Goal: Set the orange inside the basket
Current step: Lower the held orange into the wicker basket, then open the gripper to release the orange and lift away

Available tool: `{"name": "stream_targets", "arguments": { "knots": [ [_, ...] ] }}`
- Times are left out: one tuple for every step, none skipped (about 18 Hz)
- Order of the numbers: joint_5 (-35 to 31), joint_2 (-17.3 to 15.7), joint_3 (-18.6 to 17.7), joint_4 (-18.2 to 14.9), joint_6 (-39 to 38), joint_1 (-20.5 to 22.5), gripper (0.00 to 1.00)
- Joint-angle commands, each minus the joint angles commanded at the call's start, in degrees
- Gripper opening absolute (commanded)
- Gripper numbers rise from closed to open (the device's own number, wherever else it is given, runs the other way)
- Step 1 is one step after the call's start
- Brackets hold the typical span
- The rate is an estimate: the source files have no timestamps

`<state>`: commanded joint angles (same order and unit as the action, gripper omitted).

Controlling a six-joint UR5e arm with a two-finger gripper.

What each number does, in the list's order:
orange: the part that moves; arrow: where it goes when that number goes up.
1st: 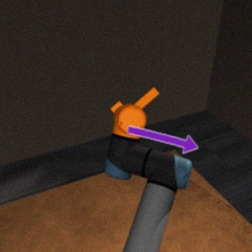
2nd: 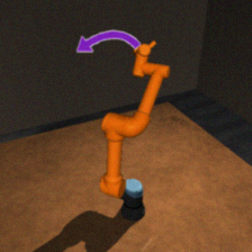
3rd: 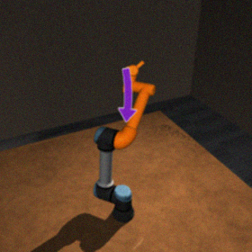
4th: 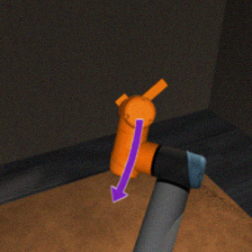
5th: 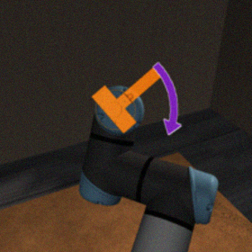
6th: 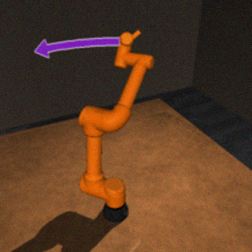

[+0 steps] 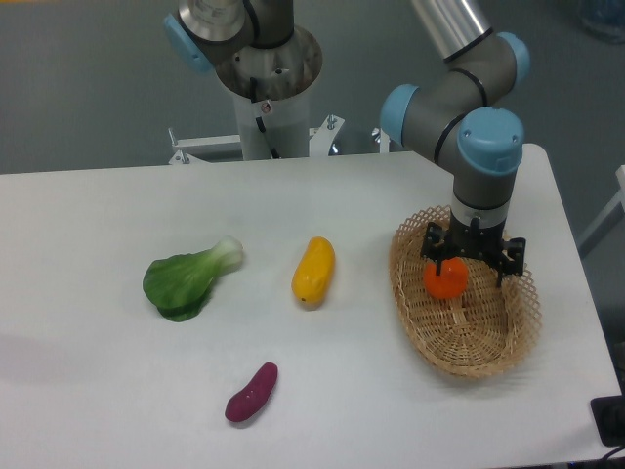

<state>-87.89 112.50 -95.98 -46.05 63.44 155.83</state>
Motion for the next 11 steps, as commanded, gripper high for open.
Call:
{"name": "stream_targets", "arguments": {
  "knots": [
    [-0.1, -0.2, 0.4, -0.9, 2.2, 0.0, 1.0],
    [-0.2, -0.5, 0.8, -2.4, 4.7, 0.1, 1.0],
    [-0.2, -1.0, 1.1, -3.9, 7.3, 0.2, 1.0],
    [-0.2, -1.3, 1.1, -4.7, 9.3, 0.3, 1.0],
    [-0.2, -1.8, 1.1, -5.4, 11.0, 0.4, 1.0],
    [-0.2, -2.7, 1.2, -6.3, 12.7, 0.5, 1.0],
    [-0.3, -3.9, 1.5, -7.5, 14.3, 0.7, 1.0],
    [-0.3, -5.2, 1.8, -8.8, 15.0, 0.8, 1.0],
    [-0.3, -6.2, 2.0, -8.8, 15.1, 0.7, 1.0],
    [-0.2, -7.3, 2.5, -9.5, 15.1, 0.5, 1.0],
    [-0.2, -8.3, 2.6, -10.3, 15.2, 0.5, 1.0]
  ]
}}
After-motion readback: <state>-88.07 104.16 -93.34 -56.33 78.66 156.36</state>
